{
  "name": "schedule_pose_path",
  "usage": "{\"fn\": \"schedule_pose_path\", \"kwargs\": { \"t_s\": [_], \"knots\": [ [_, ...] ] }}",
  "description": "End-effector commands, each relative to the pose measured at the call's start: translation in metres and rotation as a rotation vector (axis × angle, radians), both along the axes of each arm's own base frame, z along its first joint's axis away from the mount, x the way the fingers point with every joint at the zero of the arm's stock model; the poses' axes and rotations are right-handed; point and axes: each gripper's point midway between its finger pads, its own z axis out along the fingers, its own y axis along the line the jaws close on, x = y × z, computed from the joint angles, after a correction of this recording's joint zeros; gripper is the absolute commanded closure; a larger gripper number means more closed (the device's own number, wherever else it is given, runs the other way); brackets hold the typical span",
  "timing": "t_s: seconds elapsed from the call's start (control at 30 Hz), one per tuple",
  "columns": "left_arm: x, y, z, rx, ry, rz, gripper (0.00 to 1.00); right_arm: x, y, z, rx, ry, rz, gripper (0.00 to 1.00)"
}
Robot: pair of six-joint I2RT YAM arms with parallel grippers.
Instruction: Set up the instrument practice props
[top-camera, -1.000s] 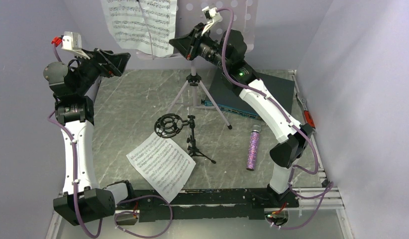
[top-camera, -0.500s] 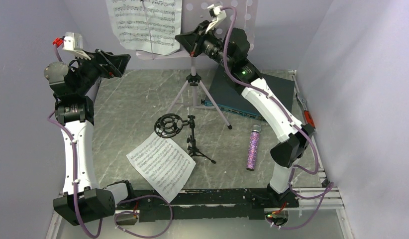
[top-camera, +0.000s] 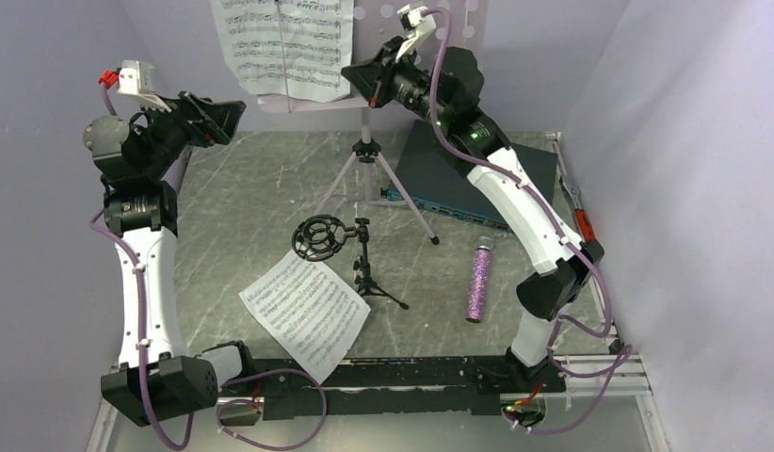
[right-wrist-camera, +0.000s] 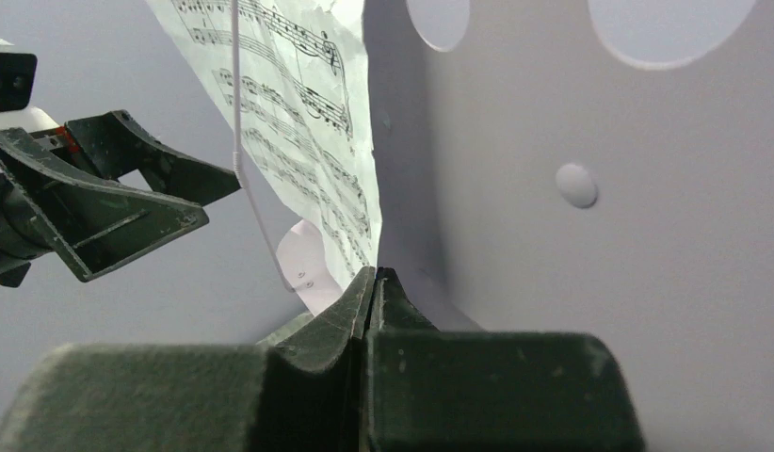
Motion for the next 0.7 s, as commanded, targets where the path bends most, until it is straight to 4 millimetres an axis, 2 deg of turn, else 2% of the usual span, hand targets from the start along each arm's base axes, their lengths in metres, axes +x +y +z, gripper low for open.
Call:
{"fn": "schedule_pose_path", "kwargs": {
  "t_s": [0.0, 0.1, 0.43, 0.67],
  "knots": [
    [-0.004, 0.004, 0.027, 0.033, -0.069, 0.032, 0.09, -0.015, -0.014, 0.041, 0.014, -0.089, -0.008, 1.00],
    [-0.001, 0.006, 0.032, 0.029, -0.086, 0.042, 0.10, -0.013, -0.016, 0.042, 0.011, -0.092, -0.017, 1.00],
    [0.014, -0.006, 0.073, 0.038, -0.193, -0.085, 0.20, -0.012, -0.013, 0.045, 0.003, -0.106, -0.013, 1.00],
    [0.016, -0.009, 0.071, 0.031, -0.199, -0.110, 0.16, -0.004, -0.010, 0.041, -0.011, -0.105, -0.021, 1.00]
  ]
}}
